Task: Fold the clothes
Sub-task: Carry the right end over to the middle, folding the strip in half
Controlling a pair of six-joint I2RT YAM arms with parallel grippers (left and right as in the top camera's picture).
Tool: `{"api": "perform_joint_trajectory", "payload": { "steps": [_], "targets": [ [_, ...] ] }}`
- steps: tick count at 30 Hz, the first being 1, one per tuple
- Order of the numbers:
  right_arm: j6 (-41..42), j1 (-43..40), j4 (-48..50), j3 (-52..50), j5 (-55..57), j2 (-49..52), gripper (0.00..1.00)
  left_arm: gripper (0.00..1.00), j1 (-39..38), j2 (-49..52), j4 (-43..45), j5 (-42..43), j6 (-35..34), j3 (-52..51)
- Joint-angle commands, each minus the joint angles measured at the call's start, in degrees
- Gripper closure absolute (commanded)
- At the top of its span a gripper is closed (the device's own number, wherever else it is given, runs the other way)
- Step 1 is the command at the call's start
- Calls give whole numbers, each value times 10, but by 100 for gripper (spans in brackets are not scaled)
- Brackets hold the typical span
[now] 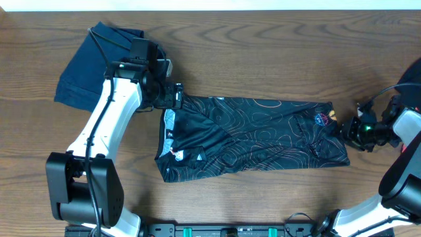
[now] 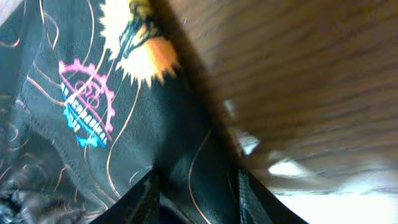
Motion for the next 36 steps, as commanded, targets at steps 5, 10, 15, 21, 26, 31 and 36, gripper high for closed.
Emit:
{"api": "perform_joint_trajectory", "payload": {
  "steps": [5,10,15,21,26,31,36],
  "targets": [
    [-9,3,-7,-3,-59,10,92,12,2,-6,4,3,3,3],
    [26,-16,-36,42,-68,10,99,11,2,-6,3,3,3,3],
    [25,-31,-126,127,-28,9,99,11,2,-6,4,3,3,3],
    [30,-15,-191,183,-2,-2,99,11,2,-6,6,3,3,3],
    [36,46,-204,183,7,-14,99,11,2,-6,10,3,3,3],
    [74,155,-212,183,54,-14,99,11,2,-6,12,3,3,3],
    [126,269,-204,183,97,-14,99,11,2,-6,12,3,3,3]
  ]
}}
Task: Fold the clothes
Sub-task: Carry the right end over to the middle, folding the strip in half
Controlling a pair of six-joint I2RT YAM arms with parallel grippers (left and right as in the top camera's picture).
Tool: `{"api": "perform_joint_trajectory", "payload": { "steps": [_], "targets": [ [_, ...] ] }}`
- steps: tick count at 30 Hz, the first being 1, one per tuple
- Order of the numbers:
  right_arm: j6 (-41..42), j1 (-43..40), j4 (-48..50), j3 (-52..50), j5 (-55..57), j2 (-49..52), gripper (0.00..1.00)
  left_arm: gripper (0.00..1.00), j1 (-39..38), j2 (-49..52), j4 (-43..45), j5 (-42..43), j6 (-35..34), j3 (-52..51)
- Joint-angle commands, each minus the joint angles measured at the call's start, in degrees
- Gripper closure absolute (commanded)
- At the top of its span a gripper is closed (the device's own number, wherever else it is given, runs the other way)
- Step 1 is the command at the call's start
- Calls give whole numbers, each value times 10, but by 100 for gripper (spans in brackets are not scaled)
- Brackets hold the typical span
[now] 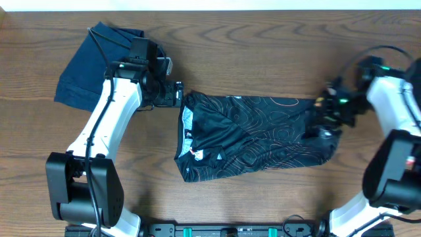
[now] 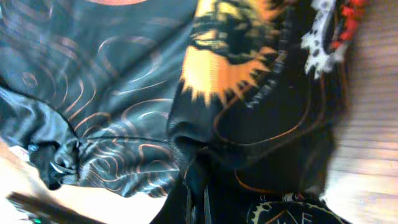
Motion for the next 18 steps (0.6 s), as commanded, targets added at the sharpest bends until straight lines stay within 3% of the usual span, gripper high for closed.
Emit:
{"api": "perform_joint_trajectory", "payload": {
  "steps": [1,13,15,16,18],
  "targets": [
    [54,70,3,8,41,-14,99,11,2,-6,1,3,3,3],
    [97,233,19,6,110,-14,99,11,2,-6,0,3,3,3],
    [97,242,20,6,115,-14,78,10,2,-6,0,3,3,3],
    [97,245,20,6,114,-14,73,10,2,-6,0,3,3,3],
    [95,244,18,6,117,-15,73,10,2,-6,0,3,3,3]
  ]
}}
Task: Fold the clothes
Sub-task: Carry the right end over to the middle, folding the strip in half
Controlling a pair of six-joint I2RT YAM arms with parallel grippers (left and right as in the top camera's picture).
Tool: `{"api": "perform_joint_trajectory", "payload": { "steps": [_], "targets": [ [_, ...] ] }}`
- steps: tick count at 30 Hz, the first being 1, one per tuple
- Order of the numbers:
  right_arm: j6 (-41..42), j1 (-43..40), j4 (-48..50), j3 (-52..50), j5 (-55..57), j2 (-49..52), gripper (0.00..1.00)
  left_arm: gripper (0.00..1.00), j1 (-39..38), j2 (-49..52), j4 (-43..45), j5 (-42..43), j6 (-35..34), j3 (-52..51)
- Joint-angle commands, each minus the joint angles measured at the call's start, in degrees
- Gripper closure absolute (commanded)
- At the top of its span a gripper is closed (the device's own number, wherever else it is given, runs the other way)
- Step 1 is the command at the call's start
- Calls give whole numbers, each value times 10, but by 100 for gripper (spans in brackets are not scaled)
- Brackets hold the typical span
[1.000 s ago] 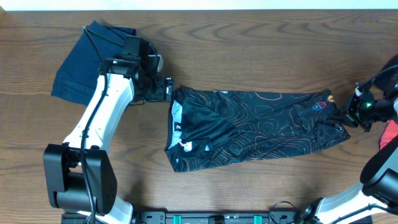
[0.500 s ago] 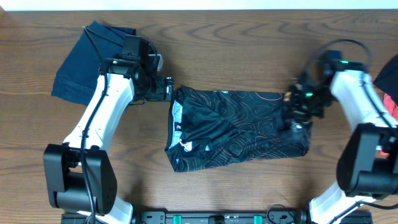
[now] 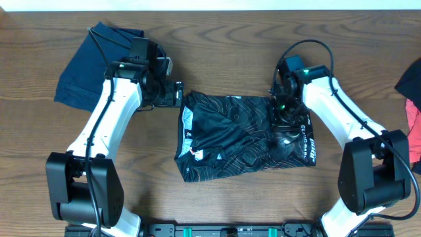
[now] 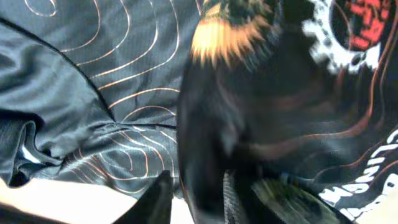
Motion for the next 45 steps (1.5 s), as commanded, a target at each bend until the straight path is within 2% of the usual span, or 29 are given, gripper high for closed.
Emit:
{"api": "perform_joint_trajectory", "payload": {
  "steps": [1,3,4,8,12,15,19,23,29,32,37,41,45],
  "targets": [
    [8,2,-2,6,21,-16,75,10,2,-6,0,3,3,3],
    [9,-14,-1,6,20,-17,78,10,2,-6,0,3,3,3],
    [8,-23,-1,6,19,-17,79,6,2,-6,0,3,3,3],
    [-5,-63,-5,6,16,-19,78,5,2,-6,-1,3,3,3],
    [-12,-77,-11,5,17,-19,83,5,2,-6,1,3,3,3],
    [-13,-66,2,-10,17,-19,86,5,2,-6,0,3,3,3],
    [-5,-34,71,-73,10,-19,91,5,2,-6,0,3,3,3],
    [-4,-1,59,-114,-66,-19,99,5,2,-6,0,3,3,3],
    [-19,55,-27,-116,-114,-26,99,5,2,-6,1,3,3,3],
    [-20,60,-25,-114,-114,-33,99,5,2,-6,0,3,3,3],
    [-21,22,30,-86,-107,-73,99,5,2,-6,-26,3,3,3],
    [18,-25,82,-75,-64,-97,98,5,2,-6,-73,4,3,3],
    [25,-67,92,-75,-62,-94,94,4,1,-6,-114,52,3,-24]
  ]
}}
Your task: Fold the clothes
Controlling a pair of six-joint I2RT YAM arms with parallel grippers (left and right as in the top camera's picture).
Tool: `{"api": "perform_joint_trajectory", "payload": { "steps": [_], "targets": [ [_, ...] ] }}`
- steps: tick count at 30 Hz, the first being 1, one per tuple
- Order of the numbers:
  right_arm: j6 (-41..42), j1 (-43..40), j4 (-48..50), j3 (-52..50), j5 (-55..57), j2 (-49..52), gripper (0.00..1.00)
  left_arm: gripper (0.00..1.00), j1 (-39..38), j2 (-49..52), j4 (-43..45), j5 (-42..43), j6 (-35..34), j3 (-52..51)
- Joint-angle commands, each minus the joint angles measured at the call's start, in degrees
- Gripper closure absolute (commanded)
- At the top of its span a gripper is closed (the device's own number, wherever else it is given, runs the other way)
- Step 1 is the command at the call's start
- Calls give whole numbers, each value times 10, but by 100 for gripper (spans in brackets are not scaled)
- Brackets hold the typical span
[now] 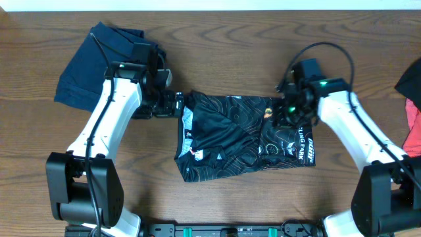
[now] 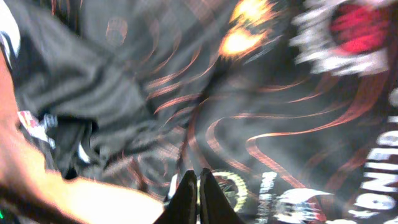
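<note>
A black jersey (image 1: 230,135) with orange contour lines lies in the middle of the table. Its right end is folded over onto the body, and white lettering (image 1: 299,145) shows on that flap. My right gripper (image 1: 284,115) hovers over the flap. In the blurred right wrist view it (image 2: 198,175) is shut, with nothing visible between the fingers and the jersey (image 2: 280,124) below. My left gripper (image 1: 177,102) sits at the jersey's upper left corner. Whether it grips the cloth cannot be told from above.
A folded navy garment (image 1: 85,66) lies at the back left, partly under the left arm. Red and dark clothing (image 1: 411,112) pokes in at the right edge. The brown wooden table (image 1: 223,52) extends behind and in front of the jersey.
My right gripper's jaws were apart over the folded flap and are now shut, slightly further right. The flap lies flatter. My left gripper has shifted a little toward the front at the jersey's corner.
The jersey first lay stretched out, with my right gripper at its right end and my left at the upper left corner. Then my right gripper was shut on that end, further left. Then the end lay folded over the body with the jaws apart. The jaws are now shut above it.
</note>
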Motion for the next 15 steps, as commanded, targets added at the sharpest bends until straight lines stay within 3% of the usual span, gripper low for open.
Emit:
{"api": "perform_joint_trajectory", "payload": {
  "steps": [1,5,15],
  "targets": [
    [16,-28,-7,2,19,-1,91,4,1,-6,-10,50,3,-35],
    [17,-52,-9,2,21,-1,87,0,1,-5,51,81,-21,-108],
    [16,-54,-18,2,19,-1,88,2,0,-5,264,170,-68,-266]
  ]
}}
